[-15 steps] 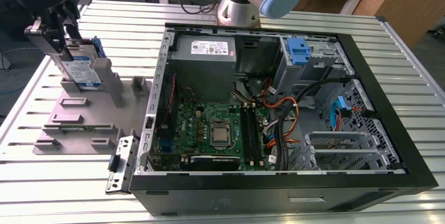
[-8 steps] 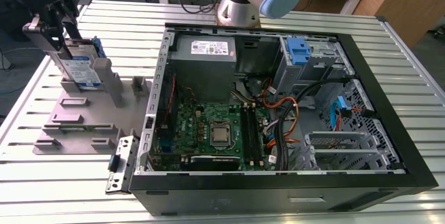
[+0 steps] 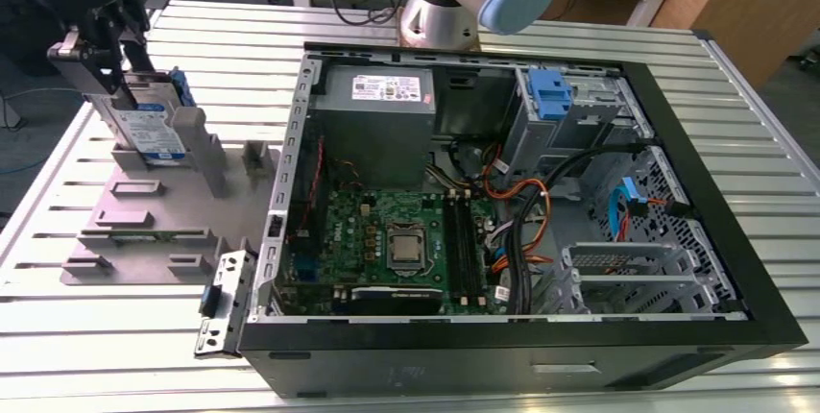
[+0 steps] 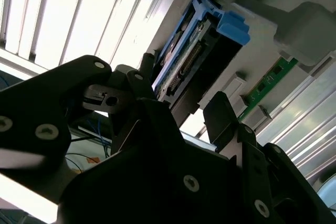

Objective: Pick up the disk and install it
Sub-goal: 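Pick up the disk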

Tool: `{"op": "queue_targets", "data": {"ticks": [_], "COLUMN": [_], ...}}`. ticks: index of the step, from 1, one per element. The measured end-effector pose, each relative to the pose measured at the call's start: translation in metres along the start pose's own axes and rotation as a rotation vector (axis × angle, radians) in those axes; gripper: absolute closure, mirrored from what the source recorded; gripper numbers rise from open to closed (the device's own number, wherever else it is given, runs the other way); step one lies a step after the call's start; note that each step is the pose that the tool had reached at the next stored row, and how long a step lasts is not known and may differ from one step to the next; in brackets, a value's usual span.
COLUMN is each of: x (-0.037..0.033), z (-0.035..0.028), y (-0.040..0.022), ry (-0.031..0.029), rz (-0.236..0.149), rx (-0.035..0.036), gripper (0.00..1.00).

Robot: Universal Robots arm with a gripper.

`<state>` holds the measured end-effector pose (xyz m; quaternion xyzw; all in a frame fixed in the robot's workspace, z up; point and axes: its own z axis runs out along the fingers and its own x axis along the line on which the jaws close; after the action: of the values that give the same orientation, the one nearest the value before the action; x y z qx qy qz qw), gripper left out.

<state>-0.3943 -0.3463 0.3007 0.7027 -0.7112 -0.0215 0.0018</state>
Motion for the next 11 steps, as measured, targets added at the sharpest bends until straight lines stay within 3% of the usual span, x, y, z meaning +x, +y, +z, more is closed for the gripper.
{"op": "queue_targets", "data": {"ticks": [8, 10, 11], "x": [0.0, 0.0, 0.0], "z": [0.0, 0.0, 0.0], "y": [-0.0003, -0.0004, -0.0004], "ry": [0.0001, 0.0, 0.0], "rz": [0.0, 0.0, 0.0], "rx": [0.0, 0.0, 0.0], "gripper": [0.37, 0.49, 0.49]}}
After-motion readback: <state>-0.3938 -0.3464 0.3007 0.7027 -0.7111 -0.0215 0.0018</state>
